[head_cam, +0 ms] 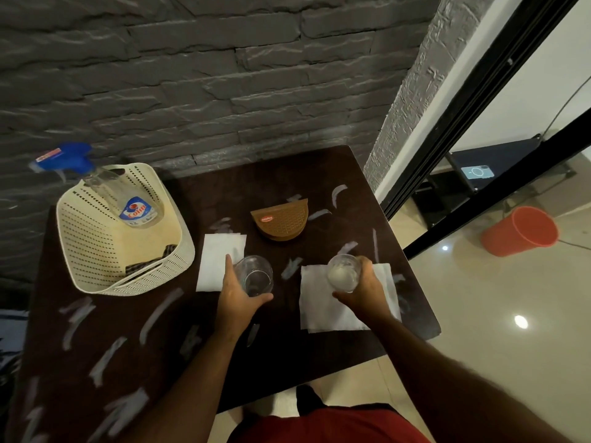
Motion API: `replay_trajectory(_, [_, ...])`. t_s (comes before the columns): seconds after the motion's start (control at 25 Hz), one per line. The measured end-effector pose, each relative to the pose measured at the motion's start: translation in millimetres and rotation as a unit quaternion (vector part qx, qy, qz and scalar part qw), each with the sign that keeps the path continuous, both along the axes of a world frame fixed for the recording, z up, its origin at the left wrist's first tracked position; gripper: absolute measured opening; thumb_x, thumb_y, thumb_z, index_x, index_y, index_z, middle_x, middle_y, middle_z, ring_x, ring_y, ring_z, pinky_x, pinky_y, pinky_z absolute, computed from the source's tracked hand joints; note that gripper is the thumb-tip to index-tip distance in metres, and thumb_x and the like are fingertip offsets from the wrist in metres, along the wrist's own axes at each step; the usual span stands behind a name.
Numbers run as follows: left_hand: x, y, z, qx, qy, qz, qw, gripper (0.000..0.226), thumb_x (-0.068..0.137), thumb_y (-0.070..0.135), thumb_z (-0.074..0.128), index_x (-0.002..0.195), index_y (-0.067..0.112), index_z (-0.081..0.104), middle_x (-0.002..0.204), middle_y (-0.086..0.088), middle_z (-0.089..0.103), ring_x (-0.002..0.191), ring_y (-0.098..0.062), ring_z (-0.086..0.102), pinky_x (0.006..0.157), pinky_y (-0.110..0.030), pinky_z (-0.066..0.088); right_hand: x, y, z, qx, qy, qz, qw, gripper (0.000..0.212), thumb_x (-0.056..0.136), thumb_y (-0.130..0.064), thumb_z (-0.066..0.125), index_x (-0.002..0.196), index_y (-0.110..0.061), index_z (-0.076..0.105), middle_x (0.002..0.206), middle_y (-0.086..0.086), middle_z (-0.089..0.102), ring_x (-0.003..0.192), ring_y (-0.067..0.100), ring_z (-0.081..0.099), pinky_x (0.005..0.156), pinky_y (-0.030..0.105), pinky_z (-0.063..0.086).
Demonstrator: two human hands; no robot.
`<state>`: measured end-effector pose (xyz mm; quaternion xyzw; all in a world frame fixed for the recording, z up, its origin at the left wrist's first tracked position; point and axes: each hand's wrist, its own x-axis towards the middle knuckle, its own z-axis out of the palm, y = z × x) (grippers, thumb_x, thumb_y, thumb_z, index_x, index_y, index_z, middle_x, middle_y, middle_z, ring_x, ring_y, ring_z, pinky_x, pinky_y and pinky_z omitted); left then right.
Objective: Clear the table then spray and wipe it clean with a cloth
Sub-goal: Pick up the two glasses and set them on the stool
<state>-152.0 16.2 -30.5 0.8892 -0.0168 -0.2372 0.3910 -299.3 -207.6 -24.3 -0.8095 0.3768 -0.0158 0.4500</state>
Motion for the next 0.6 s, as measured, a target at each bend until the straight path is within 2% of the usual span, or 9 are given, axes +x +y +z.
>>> replay_trajectory(0.24, [-1,1,-5,-0.037,0.026,0.041,0.998,0.12,0.054,0.02,0.093,0.148,0.023,0.019,0.143,-0.009,0.045,0.131,-0.031,0.043,0.103,-0.043,0.043,-3,-19,-7,0.008,0.045,0.04,0.998,0.112,0.055,-0.033,0.096,0.144,-0.018,0.029,0.125,-0.012,0.047,0.116,0.007,0.048,0.083,0.011,0.037])
replay_trajectory(0.32, [-5,1,-5,-0.04,-0.007,0.04,0.998,0.107,0.055,0.021,0.093,0.142,0.022,0.031,0.137,-0.005,0.051,0.126,-0.027,0.049,0.1,-0.04,0.047,-1,-19,-8,0.007,0.049,0.043,0.998,0.105,0.057,-0.032,0.094,0.142,-0.018,0.034,0.125,-0.01,0.052,0.115,0.009,0.052,0.079,0.01,0.038])
replay_trajectory(0.44, [-11,0,-5,-0.049,-0.044,0.041,0.997,0.095,0.056,0.023,0.092,0.135,0.022,0.04,0.13,-0.001,0.056,0.12,-0.023,0.054,0.096,-0.035,0.049,4,-18,1,0.011,0.05,0.033,0.998,0.083,0.063,-0.024,0.091,0.13,-0.021,0.042,0.112,-0.009,0.057,0.106,0.011,0.059,0.062,0.01,0.041])
replay_trajectory(0.6, [-10,2,7,-0.071,-0.06,0.059,0.994,0.092,0.057,0.025,0.091,0.134,0.024,0.039,0.13,0.001,0.055,0.12,-0.019,0.052,0.095,-0.028,0.045,23,-15,19,0.008,-0.008,0.055,0.998,0.079,0.063,-0.023,0.089,0.125,-0.029,0.04,0.114,-0.009,0.057,0.103,0.008,0.058,0.073,0.014,0.045])
